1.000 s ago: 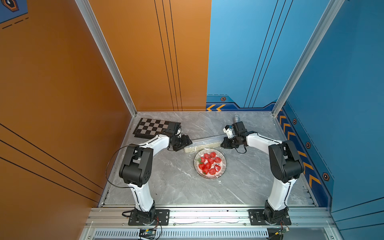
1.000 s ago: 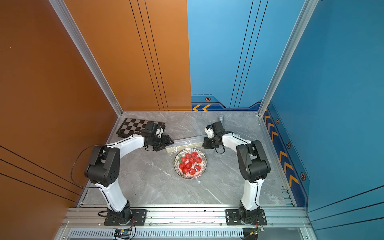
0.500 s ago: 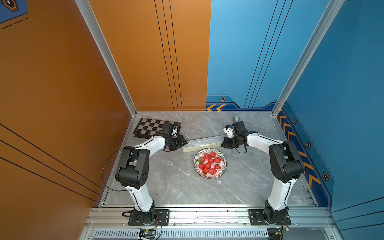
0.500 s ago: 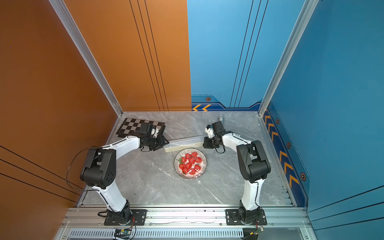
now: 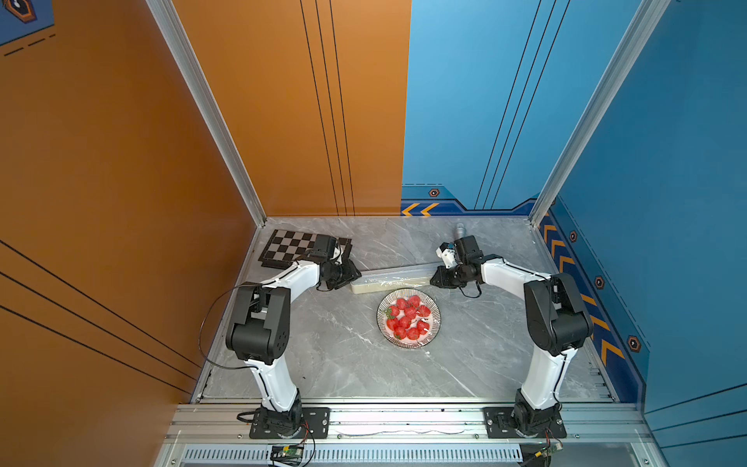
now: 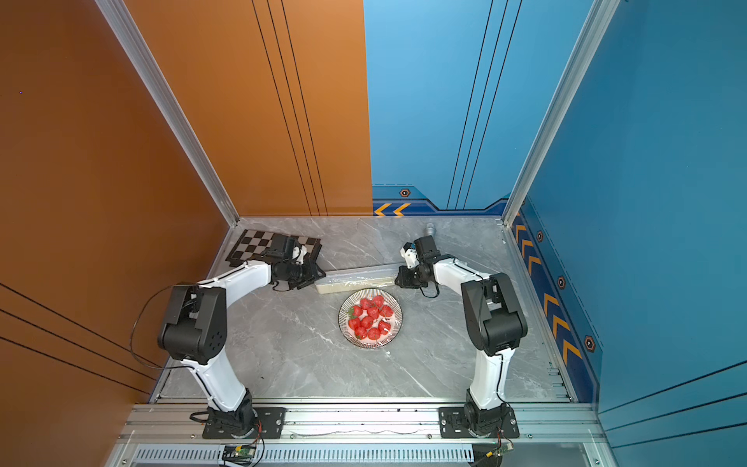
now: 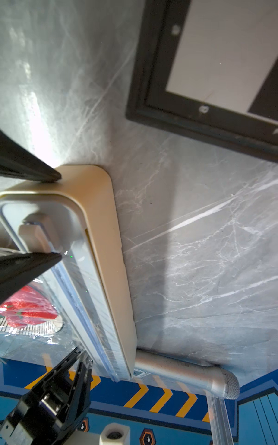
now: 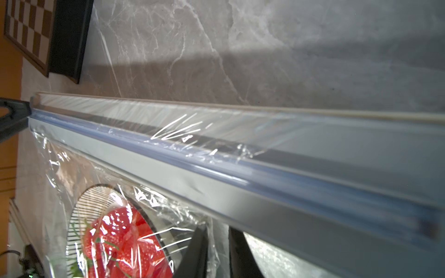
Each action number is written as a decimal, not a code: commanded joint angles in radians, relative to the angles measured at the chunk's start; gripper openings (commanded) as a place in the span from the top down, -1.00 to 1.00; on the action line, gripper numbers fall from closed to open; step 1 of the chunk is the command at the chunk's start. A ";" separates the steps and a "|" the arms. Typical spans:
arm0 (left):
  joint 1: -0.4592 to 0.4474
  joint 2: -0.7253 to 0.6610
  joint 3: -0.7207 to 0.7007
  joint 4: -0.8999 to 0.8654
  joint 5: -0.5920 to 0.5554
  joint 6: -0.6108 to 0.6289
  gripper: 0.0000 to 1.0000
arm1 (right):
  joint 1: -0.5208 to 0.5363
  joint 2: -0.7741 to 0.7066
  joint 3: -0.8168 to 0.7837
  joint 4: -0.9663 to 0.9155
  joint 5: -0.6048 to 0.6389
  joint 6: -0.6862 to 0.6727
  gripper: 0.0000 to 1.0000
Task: Wrap the plate with plastic wrap
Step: Move the plastic wrap cutting box to the center of the board.
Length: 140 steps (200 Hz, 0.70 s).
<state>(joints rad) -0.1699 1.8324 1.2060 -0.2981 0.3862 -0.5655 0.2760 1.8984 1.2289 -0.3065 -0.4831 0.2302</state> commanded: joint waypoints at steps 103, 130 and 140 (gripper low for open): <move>-0.023 0.272 0.301 -0.047 -0.034 -0.001 -0.12 | -0.084 0.079 0.081 0.207 -0.063 0.122 -0.44; -0.019 0.274 0.343 -0.050 -0.033 -0.001 -0.30 | -0.099 0.092 0.124 0.209 -0.043 0.111 -0.45; -0.016 0.249 0.334 -0.050 -0.047 0.000 -0.39 | -0.105 0.058 0.101 0.215 -0.026 0.113 -0.48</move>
<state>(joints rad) -0.1856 2.0914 1.5246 -0.3061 0.3740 -0.5724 0.1902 2.0006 1.3163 -0.1364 -0.5297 0.3386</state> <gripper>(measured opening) 0.659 0.726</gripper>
